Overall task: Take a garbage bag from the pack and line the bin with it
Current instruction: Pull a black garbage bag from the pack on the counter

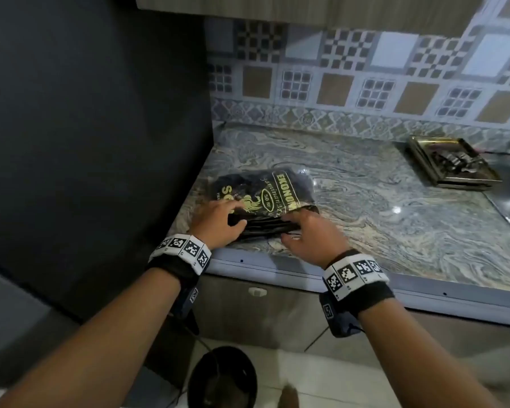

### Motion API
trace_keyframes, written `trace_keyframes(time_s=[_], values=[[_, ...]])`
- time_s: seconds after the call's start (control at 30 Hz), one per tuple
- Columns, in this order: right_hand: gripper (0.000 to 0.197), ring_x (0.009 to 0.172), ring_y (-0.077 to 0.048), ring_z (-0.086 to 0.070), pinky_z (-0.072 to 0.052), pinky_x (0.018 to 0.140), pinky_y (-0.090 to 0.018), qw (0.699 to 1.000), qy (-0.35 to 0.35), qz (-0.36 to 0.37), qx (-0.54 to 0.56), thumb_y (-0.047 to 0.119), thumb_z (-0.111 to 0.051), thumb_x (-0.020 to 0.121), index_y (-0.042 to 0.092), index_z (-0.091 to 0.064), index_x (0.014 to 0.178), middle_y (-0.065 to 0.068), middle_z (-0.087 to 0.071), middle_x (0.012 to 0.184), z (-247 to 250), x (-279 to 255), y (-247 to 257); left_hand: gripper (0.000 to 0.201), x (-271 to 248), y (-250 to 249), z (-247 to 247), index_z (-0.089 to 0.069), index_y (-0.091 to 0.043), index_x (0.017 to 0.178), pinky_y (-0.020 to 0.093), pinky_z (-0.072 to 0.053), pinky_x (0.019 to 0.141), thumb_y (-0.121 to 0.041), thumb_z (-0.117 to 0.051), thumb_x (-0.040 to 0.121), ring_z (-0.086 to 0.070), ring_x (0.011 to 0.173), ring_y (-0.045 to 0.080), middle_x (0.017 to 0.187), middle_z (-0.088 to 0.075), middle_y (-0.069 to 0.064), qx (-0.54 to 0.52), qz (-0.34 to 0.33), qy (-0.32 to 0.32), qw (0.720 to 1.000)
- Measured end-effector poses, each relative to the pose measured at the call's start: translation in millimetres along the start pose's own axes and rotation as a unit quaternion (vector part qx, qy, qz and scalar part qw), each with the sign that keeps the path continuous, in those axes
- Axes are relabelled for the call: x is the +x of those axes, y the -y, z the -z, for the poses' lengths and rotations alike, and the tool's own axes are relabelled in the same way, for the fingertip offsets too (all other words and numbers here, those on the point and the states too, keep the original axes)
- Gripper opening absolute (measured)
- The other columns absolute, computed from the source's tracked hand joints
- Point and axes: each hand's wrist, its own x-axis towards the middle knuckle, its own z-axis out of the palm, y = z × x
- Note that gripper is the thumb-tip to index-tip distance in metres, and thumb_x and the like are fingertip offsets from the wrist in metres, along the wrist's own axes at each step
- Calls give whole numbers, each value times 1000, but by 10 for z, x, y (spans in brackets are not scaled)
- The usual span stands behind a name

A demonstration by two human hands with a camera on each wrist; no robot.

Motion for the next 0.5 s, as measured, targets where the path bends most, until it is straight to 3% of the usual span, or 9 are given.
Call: trace_keyframes(time_s=[0.17, 0.33, 0.5], values=[[51, 110, -22, -57, -49, 89, -40, 999, 21, 19, -18, 41, -58, 77, 25, -55, 126, 0, -62, 120, -280, 235, -63, 42, 331, 139, -178, -57, -27, 122, 43, -40, 100, -40, -60, 82, -50, 121, 27, 128, -60, 3, 88, 22, 4, 996], [49, 106, -20, -58, -51, 87, -40, 999, 5, 46, -11, 41, -57, 78, 23, -56, 124, 1, -63, 117, -406, 421, -240, 18, 523, 301, -233, -71, -23, 96, 42, -43, 90, -29, -60, 84, -58, 102, 27, 105, -69, 2, 123, 20, -31, 992], [43, 105, -19, -58, -46, 87, -37, 995, -39, 89, -21, 40, -56, 81, 23, -58, 120, 2, -64, 116, -381, 518, -262, 18, 592, 395, -134, -75, -19, 90, 40, -50, 82, -29, -61, 83, -62, 93, 23, 100, -70, 2, 31, 44, -76, 996]])
